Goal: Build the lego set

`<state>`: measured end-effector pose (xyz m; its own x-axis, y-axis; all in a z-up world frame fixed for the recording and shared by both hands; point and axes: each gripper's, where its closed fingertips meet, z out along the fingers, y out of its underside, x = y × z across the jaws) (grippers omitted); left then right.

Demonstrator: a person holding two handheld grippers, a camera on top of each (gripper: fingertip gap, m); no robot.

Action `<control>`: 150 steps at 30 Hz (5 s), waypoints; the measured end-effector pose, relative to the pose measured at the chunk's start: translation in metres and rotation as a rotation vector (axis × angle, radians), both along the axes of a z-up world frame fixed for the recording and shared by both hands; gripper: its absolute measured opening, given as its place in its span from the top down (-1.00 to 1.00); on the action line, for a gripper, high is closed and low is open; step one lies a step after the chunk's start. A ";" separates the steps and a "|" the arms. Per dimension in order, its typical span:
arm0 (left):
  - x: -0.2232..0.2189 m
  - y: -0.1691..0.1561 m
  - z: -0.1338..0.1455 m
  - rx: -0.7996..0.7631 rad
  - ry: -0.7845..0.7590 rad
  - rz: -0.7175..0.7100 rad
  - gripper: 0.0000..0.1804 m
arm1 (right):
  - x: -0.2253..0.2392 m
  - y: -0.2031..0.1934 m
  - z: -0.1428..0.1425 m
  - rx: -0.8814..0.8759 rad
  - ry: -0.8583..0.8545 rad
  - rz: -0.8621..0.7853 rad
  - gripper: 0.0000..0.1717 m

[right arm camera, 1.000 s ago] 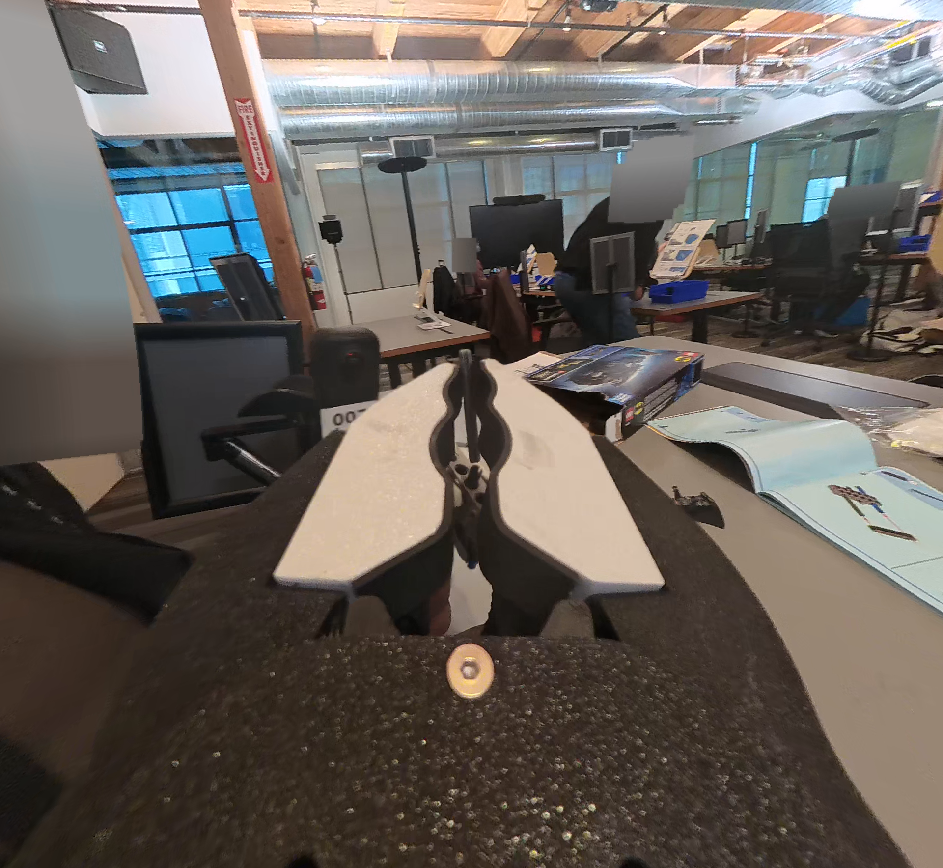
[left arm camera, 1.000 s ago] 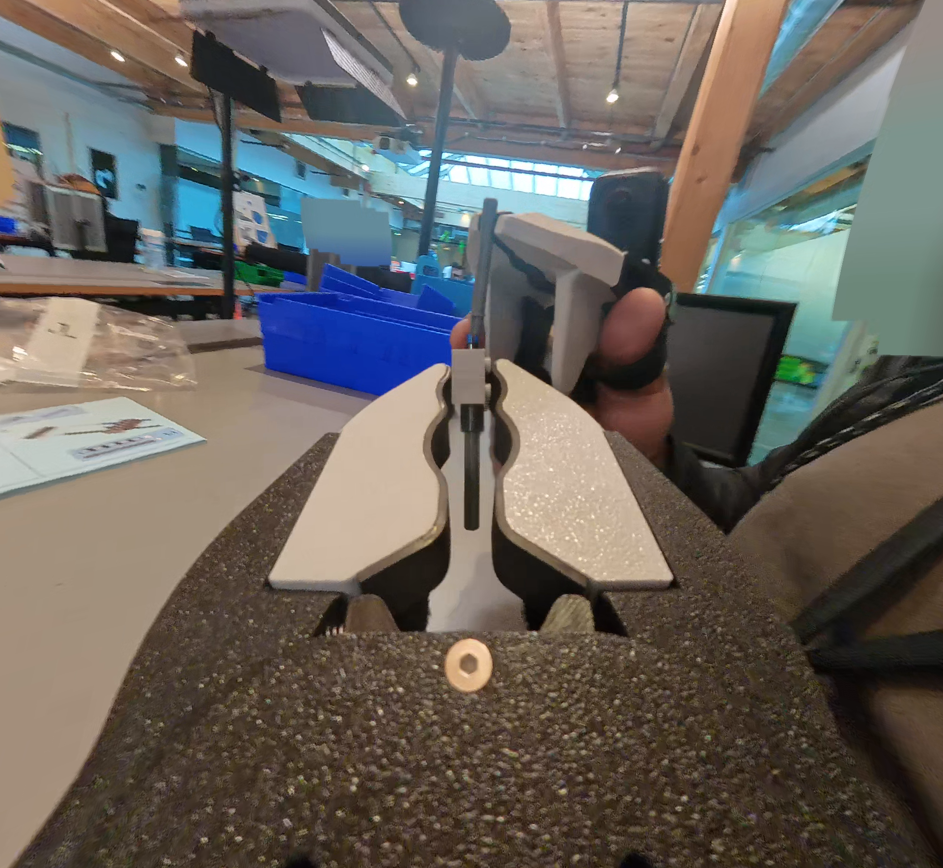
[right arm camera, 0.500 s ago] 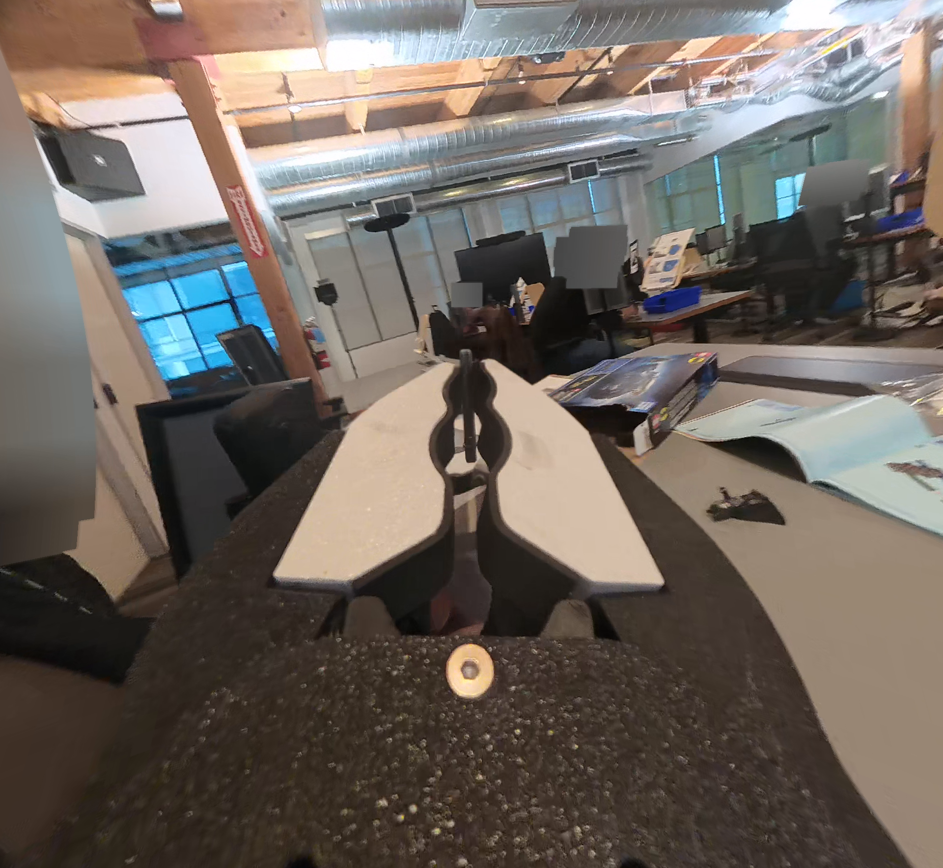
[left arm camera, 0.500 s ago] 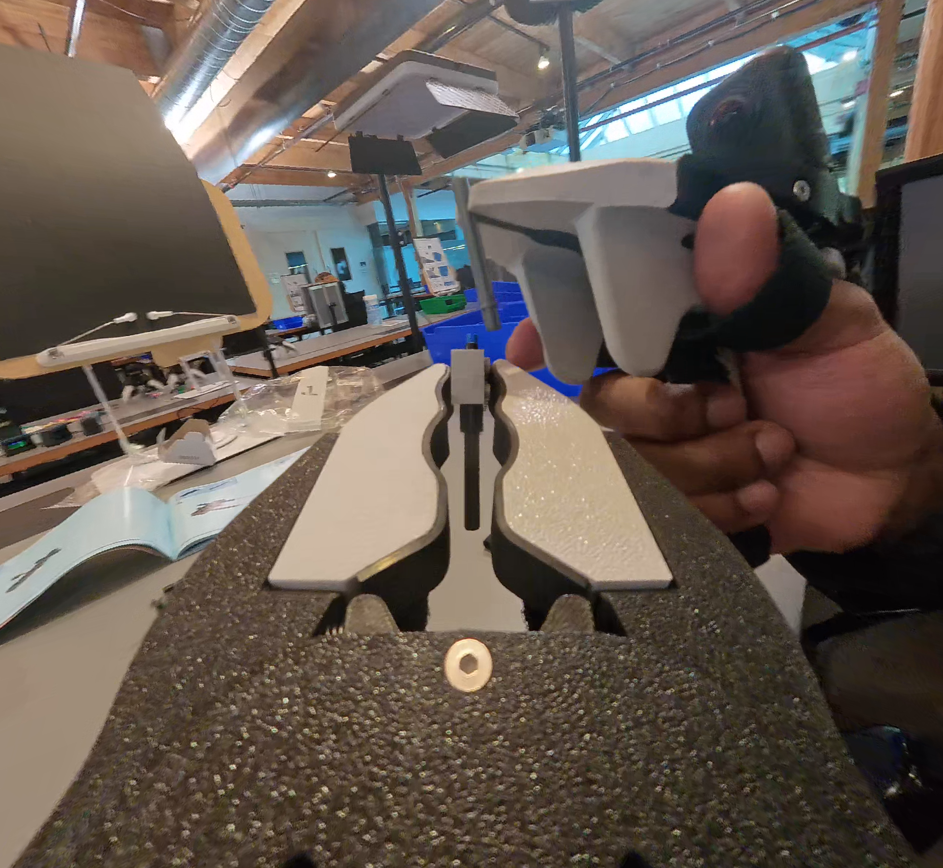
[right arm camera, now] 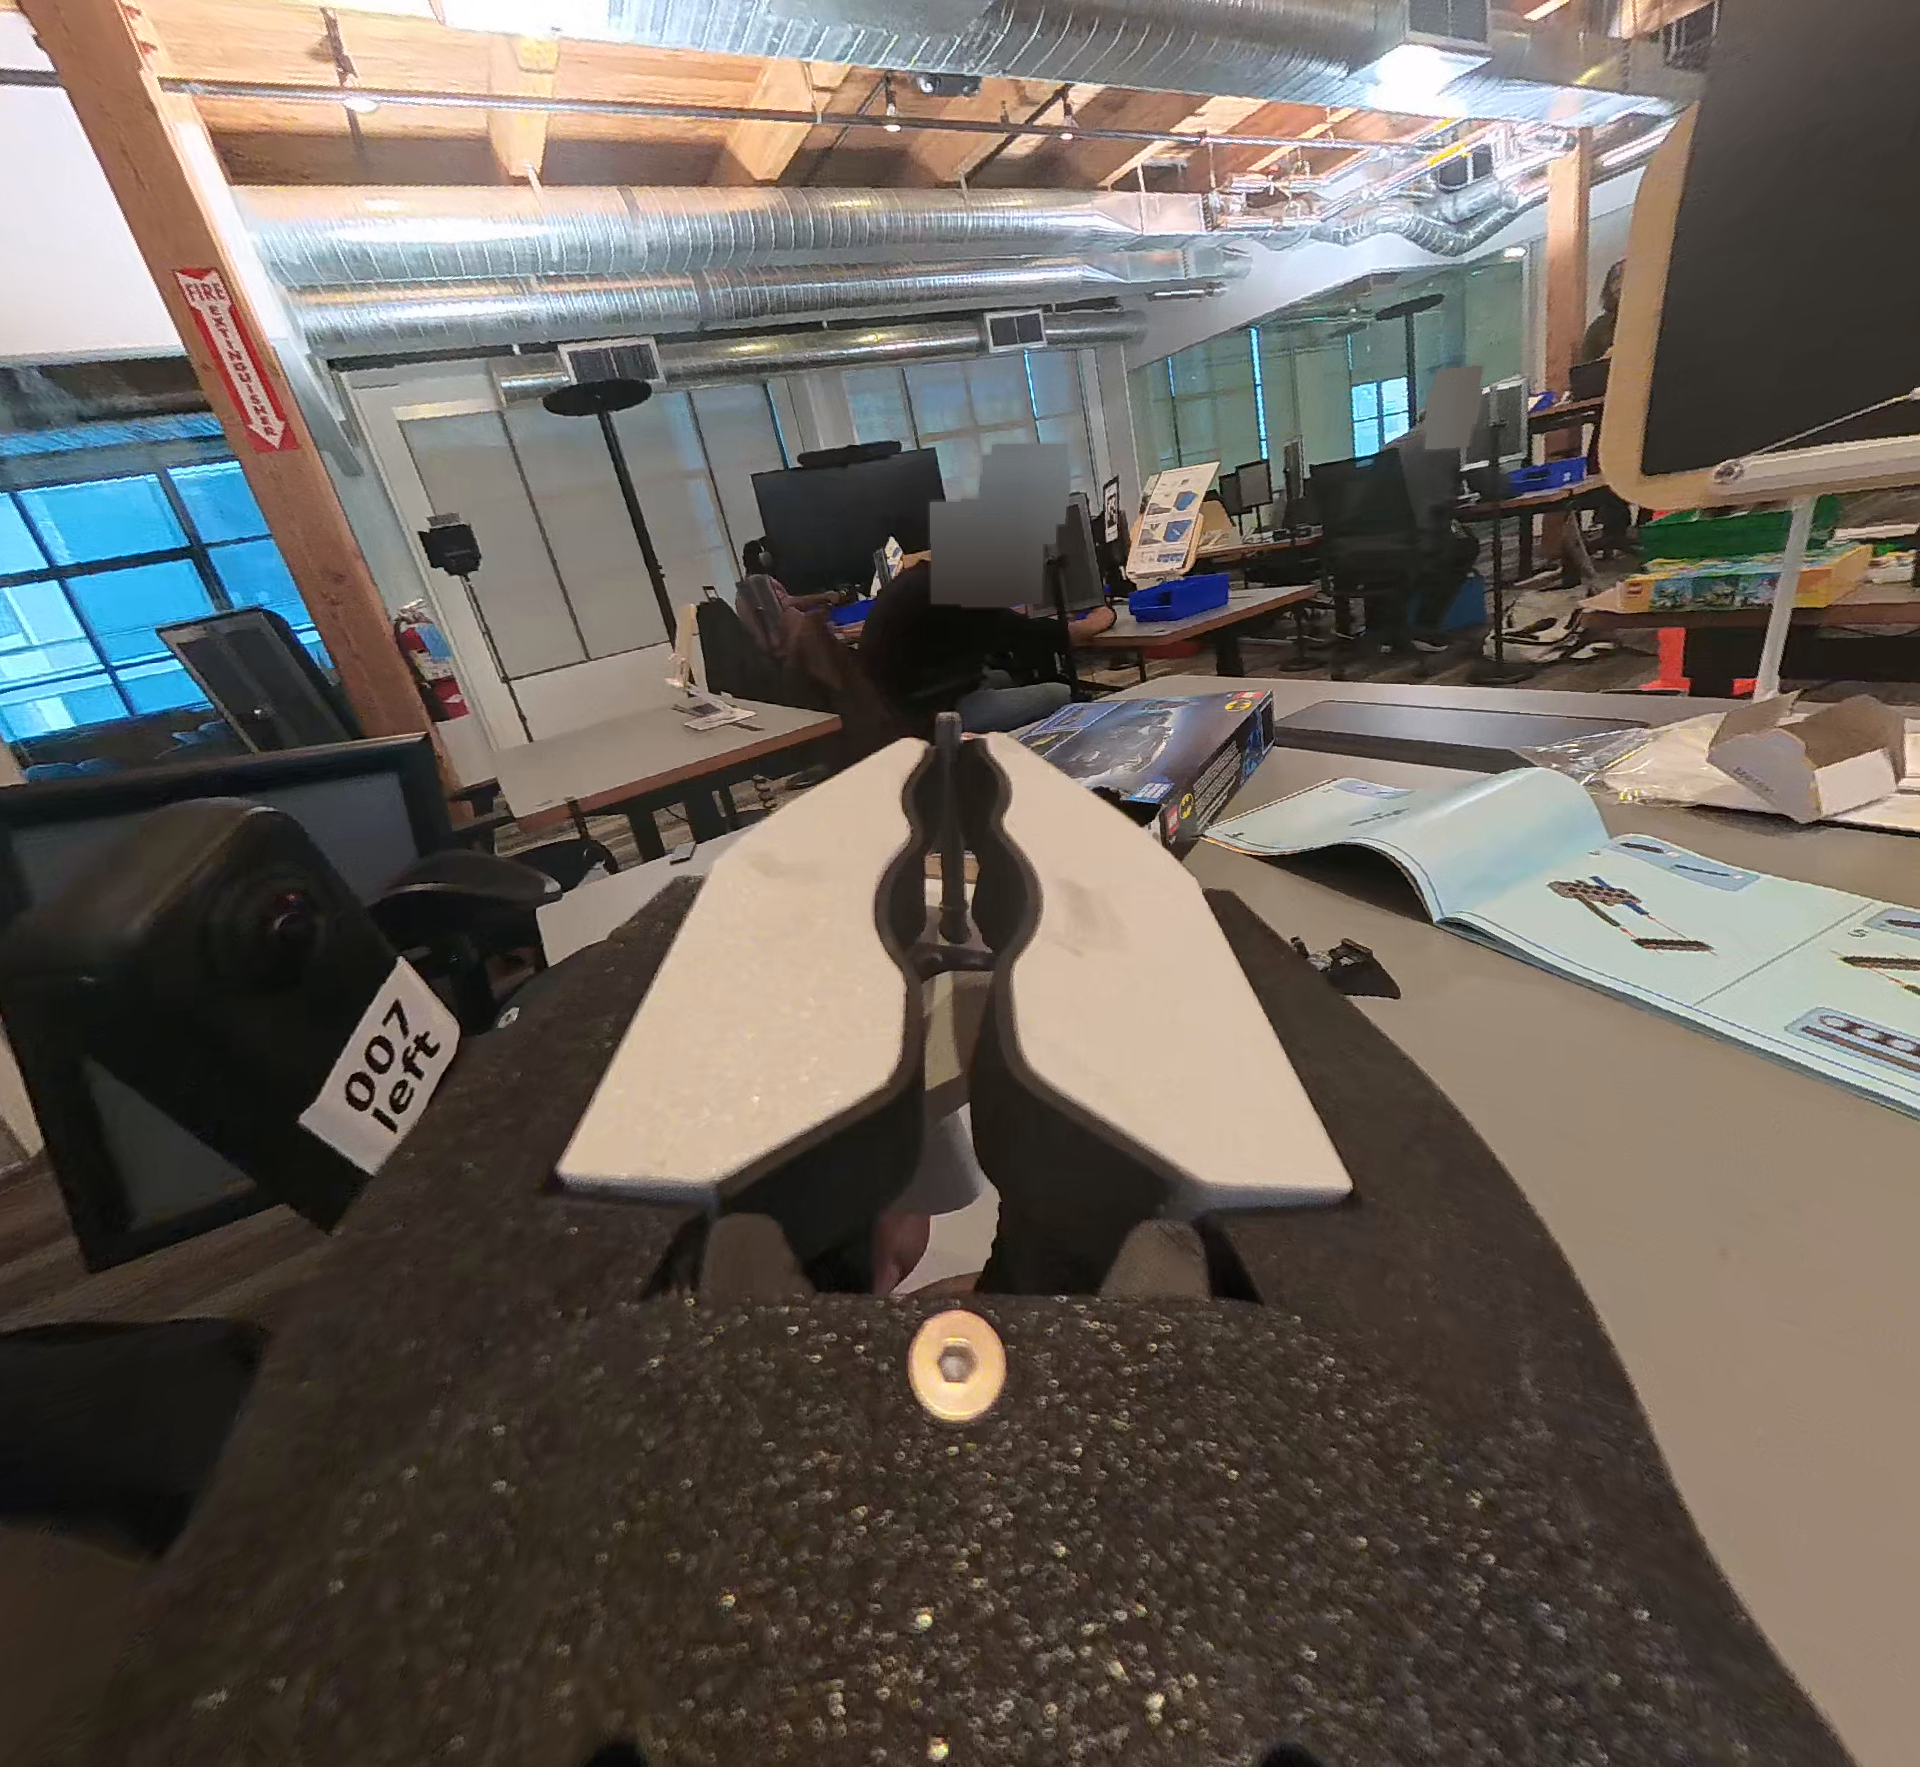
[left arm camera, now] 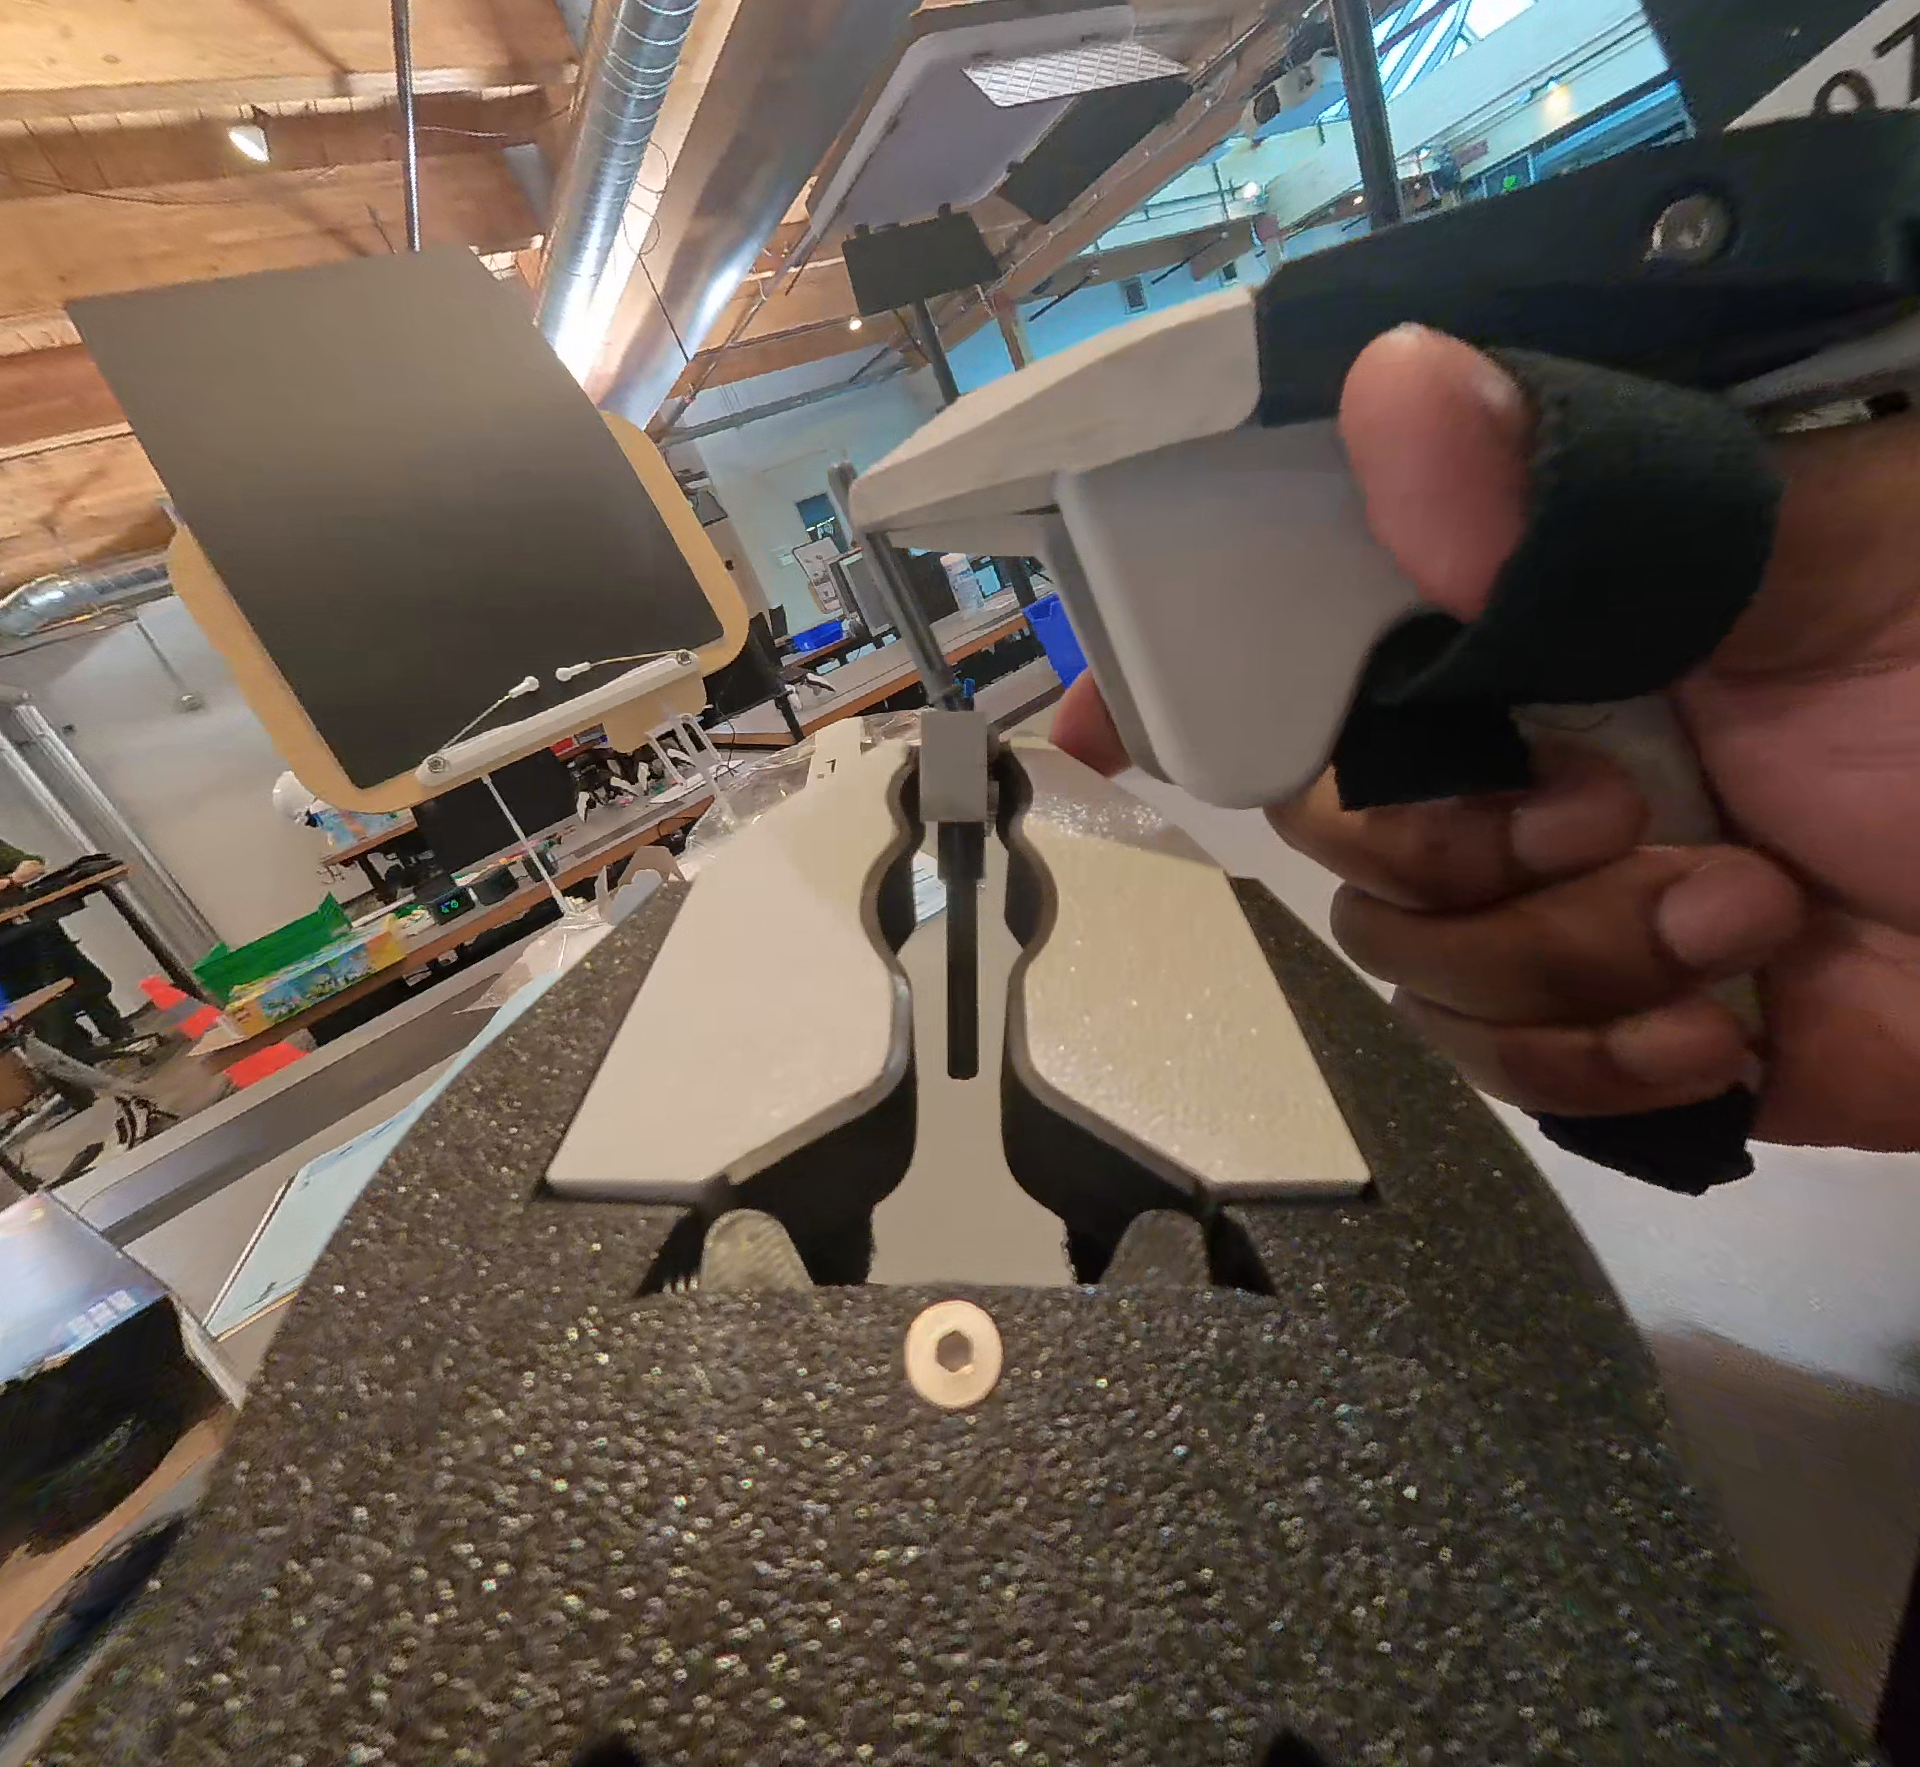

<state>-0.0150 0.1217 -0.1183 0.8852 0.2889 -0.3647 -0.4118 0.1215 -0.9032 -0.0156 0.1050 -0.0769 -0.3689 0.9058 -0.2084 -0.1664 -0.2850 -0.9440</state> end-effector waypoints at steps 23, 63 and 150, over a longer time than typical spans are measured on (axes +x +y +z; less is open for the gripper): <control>-0.001 -0.003 0.004 0.028 -0.037 -0.019 0.87 | 0.006 0.004 -0.006 -0.058 0.008 0.034 0.95; -0.016 -0.008 0.002 0.049 -0.272 -0.140 0.87 | 0.001 0.091 -0.141 1.028 -0.796 0.032 0.73; 0.023 -0.006 -0.005 -0.012 -0.730 -0.770 0.87 | 0.009 0.016 -0.017 0.594 -0.651 0.626 0.91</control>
